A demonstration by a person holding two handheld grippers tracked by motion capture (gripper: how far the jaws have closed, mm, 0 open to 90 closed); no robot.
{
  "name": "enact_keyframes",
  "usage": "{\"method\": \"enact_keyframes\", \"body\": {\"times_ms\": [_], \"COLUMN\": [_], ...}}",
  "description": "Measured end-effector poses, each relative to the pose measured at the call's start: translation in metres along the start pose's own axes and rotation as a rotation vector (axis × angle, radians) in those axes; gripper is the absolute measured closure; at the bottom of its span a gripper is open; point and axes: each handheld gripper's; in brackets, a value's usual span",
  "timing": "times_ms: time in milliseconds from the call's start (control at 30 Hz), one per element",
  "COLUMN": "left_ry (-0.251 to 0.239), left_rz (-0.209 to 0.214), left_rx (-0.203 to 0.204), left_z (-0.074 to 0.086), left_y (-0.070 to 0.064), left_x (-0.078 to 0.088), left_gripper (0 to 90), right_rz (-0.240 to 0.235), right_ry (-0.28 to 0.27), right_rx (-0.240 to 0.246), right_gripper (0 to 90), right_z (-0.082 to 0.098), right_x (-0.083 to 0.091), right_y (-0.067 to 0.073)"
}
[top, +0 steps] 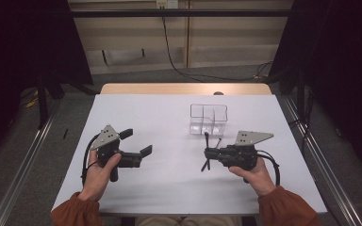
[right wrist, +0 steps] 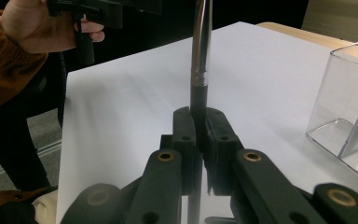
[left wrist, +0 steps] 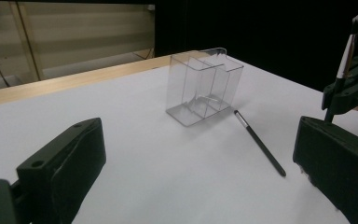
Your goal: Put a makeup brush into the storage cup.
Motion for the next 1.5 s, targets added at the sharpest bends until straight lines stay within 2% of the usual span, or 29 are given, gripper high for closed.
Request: {"method": "enact_keyframes", "body": {"times_ms": [33, 133, 267, 367, 500, 633, 700, 767, 800, 867, 933, 1100, 1267, 1367, 1500], "left_ry": [-0.005, -0.020, -0.027, -0.038, -0.086, -0.086, -0.074, -0.082, -0.089, -0.094, -0.095, -0.093, -0.084, -0.094, -0.083], "left_rz": [-0.002, -0.047, -0.073, -0.076, -0.105, -0.128, -0.131, -0.116, -0.122, -0.129, -0.134, -0.133, -0.135, -0.142, -0.142], "left_rx": [-0.006, 0.009, 0.028, 0.036, 0.002, 0.021, 0.040, 0.023, 0.025, 0.039, 0.029, 0.035, 0.034, 0.042, 0.027], "left_z": [0.002, 0.008, 0.017, 0.026, 0.032, 0.039, 0.046, 0.050, 0.051, 0.052, 0.051, 0.053, 0.053, 0.052, 0.051], "left_y": [0.001, 0.005, 0.011, 0.013, 0.013, 0.017, 0.020, 0.022, 0.023, 0.023, 0.023, 0.023, 0.023, 0.022, 0.020], "left_x": [0.003, 0.013, 0.022, 0.026, 0.034, 0.039, 0.041, 0.045, 0.046, 0.047, 0.048, 0.048, 0.047, 0.049, 0.048], "left_gripper": [2.5, 1.8, 1.8, 1.7, 1.8, 1.9, 1.9, 1.8, 1.9, 1.8, 1.8, 1.8, 1.8, 1.8, 1.8], "right_rz": [0.000, 0.002, 0.005, 0.008, 0.008, 0.011, 0.013, 0.015, 0.016, 0.017, 0.016, 0.023, 0.051, 0.063, 0.079], "right_ry": [0.000, 0.001, 0.000, 0.001, 0.002, 0.000, -0.004, -0.010, -0.011, -0.015, -0.019, -0.025, -0.053, -0.068, -0.083], "right_rx": [0.000, -0.002, 0.000, -0.002, -0.006, -0.004, -0.001, -0.004, -0.006, -0.008, -0.013, -0.016, -0.011, -0.010, -0.004], "right_gripper": [83.7, 83.7, 83.6, 83.7, 83.7, 83.6, 83.7, 83.6, 83.7, 83.6, 83.6, 83.6, 83.7, 83.6, 83.7], "right_z": [0.000, 0.000, 0.000, 0.000, 0.000, 0.000, -0.001, -0.001, -0.002, -0.002, -0.003, -0.005, -0.013, -0.018, -0.027], "right_x": [0.000, 0.000, 0.000, 0.000, 0.000, 0.000, 0.001, 0.002, 0.002, 0.002, 0.001, 0.001, 0.006, 0.008, 0.007], "right_y": [0.000, 0.000, 0.000, -0.001, -0.002, -0.001, -0.001, -0.002, -0.002, -0.003, -0.004, -0.006, -0.009, -0.013, -0.017]}}
Point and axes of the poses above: each handheld gripper's, and its own axes: x roughly backward along the jaws, z roughly out of its underside, y roughly to its left, and after that the axes turned 4 degrees about -x, right-handed
